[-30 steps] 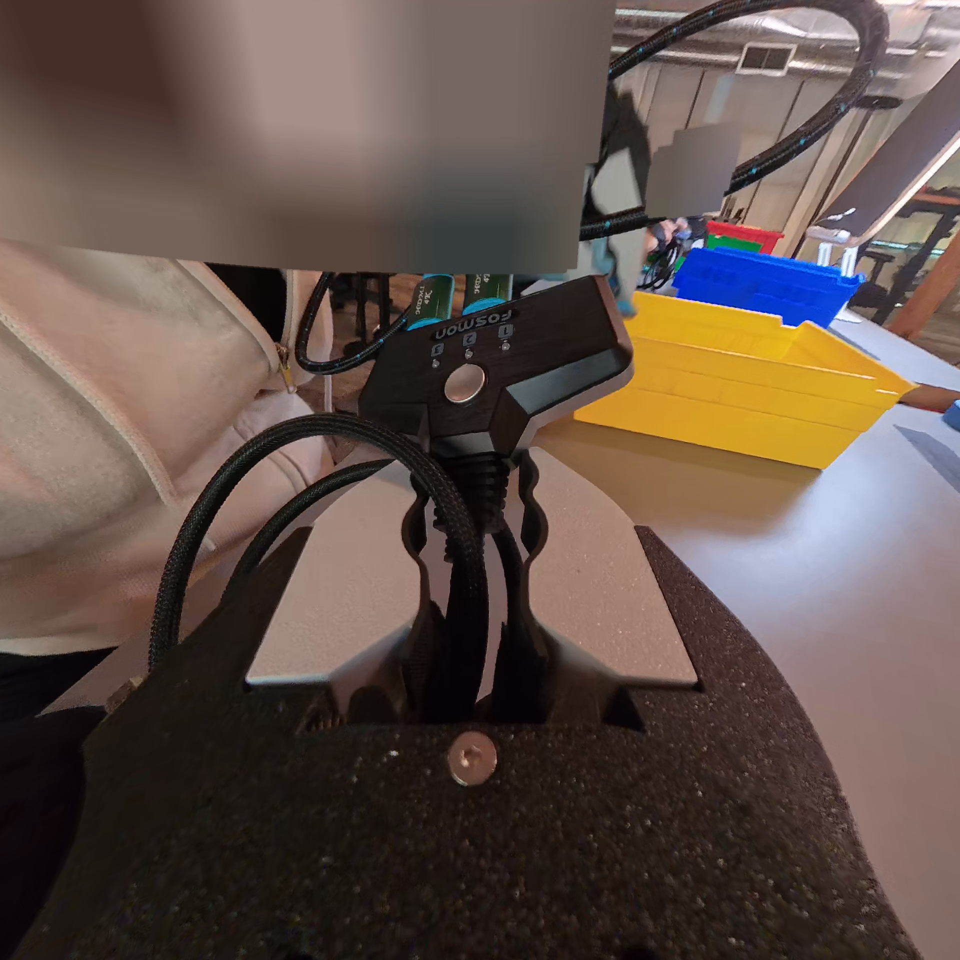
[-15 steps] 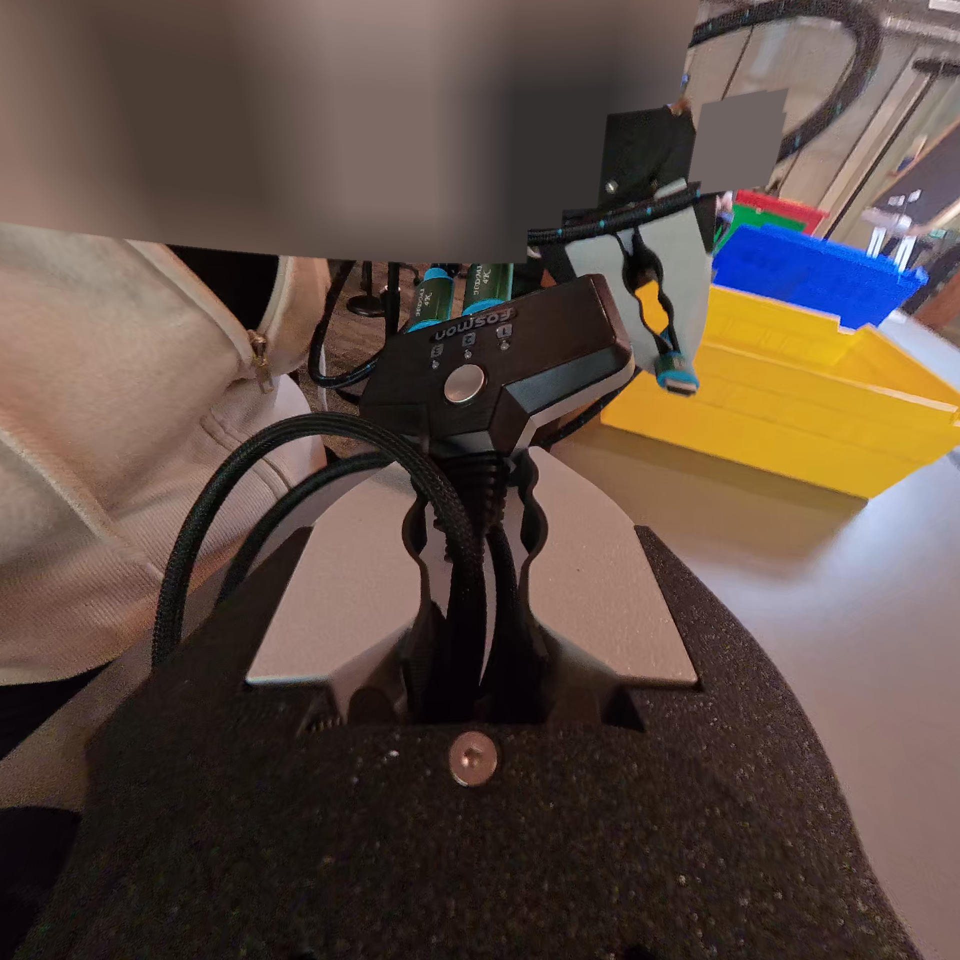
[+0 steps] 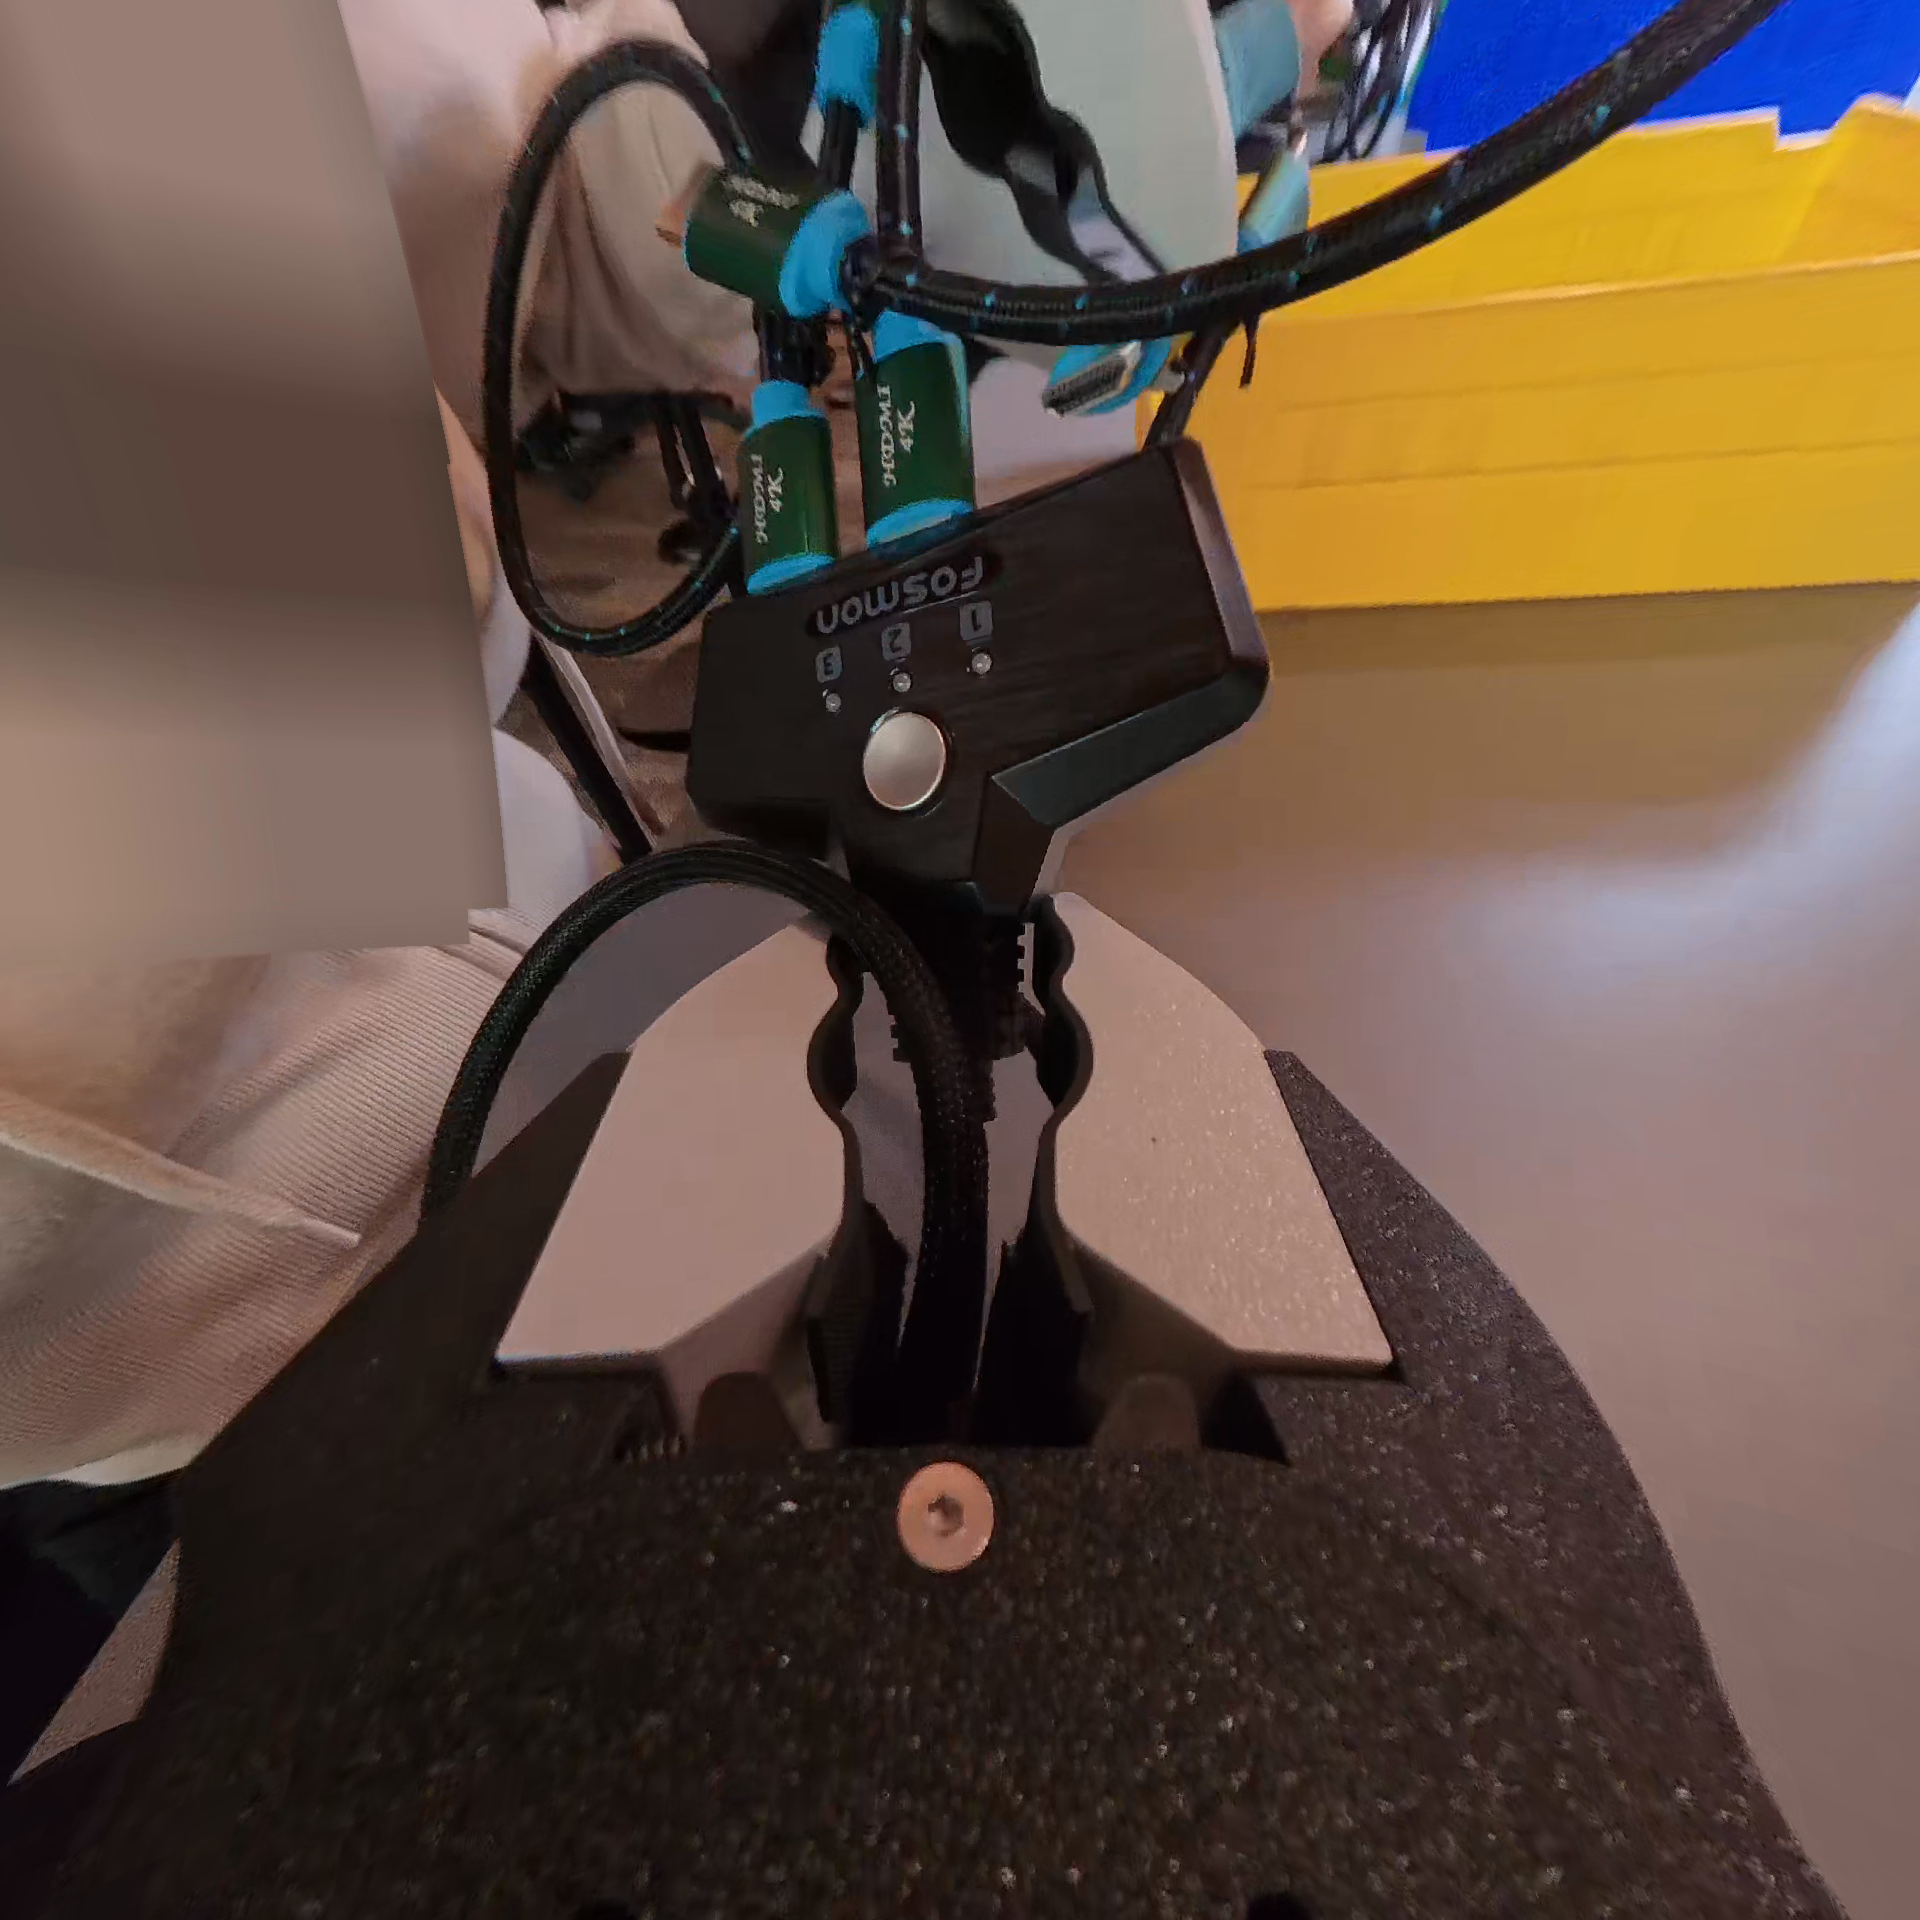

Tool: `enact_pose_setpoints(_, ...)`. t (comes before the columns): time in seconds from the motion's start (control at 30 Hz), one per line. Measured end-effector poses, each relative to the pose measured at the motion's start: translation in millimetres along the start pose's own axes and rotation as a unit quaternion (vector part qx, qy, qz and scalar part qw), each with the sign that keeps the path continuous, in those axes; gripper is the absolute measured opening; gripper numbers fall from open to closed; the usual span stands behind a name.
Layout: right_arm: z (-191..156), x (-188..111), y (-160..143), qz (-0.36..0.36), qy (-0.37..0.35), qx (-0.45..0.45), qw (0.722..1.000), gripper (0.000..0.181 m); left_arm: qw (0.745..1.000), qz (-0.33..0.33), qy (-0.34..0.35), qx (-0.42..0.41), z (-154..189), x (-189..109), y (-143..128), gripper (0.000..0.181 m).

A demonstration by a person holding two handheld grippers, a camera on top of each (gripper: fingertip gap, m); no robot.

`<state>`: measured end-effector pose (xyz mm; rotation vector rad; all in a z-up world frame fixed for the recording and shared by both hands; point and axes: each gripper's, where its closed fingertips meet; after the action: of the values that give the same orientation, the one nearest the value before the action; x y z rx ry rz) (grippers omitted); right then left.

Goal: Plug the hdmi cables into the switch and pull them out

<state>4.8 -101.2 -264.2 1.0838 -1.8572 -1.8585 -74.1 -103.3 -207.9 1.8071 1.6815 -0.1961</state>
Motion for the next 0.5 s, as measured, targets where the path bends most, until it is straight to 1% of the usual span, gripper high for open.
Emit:
enact_pose_setpoints(0.1,-1.6,1.7,-2.2,0.001,0.011,0.009,1.0,0.031,1.0,-0.006,-0.004,0.01,2.5,-1.7,1.7,0.006)
enact_pose_setpoints(0.2,-3.2,3.8,-2.6,0.003,0.022,0.006,1.0,0.032,1.0,0.002,-0.011,-0.001,6.3,-2.8,3.6,0.006)
enact_pose_setpoints(0.27,-3.7,6.8,-8.3,-0.01,0.026,-0.001,1.0,0.034,1.0,0.002,-0.02,-0.01,12.9,-1.0,2.9,0.007)
enact_pose_setpoints(0.3,-5.2,7.2,-6.8,-0.006,0.032,-0.001,0.999,0.038,1.0,0.003,-0.014,-0.008,14.5,0.0,2.8,0.007)
enact_pose_setpoints(0.37,-7.4,4.1,4.1,0.022,0.039,0.001,0.999,0.057,1.0,0.015,0.002,-0.004,15.2,0.1,6.2,0.007)
enact_pose_setpoints(0.47,-8.1,-3.7,12.4,0.028,0.043,-0.015,0.999,0.064,0.999,0.025,0.006,-0.022,15.8,-2.4,8.4,0.006)
enact_pose_setpoints(0.5,-5.8,-4.6,14.5,0.028,0.035,-0.021,0.999,0.07,0.999,0.025,0.008,-0.025,15.6,-3.5,8.2,0.007)
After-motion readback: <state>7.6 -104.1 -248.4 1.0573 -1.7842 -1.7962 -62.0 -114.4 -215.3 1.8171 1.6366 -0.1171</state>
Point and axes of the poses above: each gripper's, where its closed fingertips meet, x out along the fingers, y out of its top, z = x × y across the jaws, and after that the axes turned 2 degrees about y, right-handed
